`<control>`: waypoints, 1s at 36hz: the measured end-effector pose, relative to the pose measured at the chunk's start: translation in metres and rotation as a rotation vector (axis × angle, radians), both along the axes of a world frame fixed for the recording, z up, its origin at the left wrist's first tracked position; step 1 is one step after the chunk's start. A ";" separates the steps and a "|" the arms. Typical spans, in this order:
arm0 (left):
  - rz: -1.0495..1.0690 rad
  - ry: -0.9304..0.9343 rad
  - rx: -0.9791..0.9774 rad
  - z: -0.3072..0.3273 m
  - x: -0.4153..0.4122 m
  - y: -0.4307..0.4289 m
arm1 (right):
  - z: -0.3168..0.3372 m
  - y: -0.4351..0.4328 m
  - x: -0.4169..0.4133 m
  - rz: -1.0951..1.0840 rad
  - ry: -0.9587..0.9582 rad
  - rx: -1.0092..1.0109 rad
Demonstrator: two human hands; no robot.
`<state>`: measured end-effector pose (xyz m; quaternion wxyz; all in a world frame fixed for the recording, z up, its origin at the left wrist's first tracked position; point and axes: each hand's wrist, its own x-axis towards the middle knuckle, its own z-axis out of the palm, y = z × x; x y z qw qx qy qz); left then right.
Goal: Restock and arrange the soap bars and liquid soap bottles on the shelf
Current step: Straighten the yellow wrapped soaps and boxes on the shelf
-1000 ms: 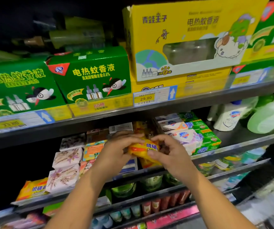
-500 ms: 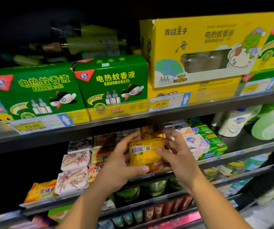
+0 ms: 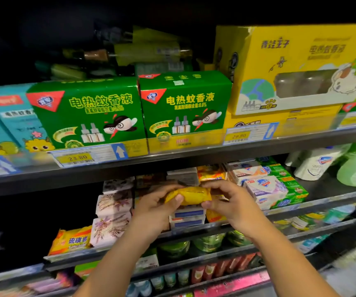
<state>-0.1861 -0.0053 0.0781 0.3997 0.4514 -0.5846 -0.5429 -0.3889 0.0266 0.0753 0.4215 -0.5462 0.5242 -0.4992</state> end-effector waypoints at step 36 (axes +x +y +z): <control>-0.020 0.031 0.107 -0.016 0.050 0.007 | 0.008 0.013 0.047 0.007 0.207 0.003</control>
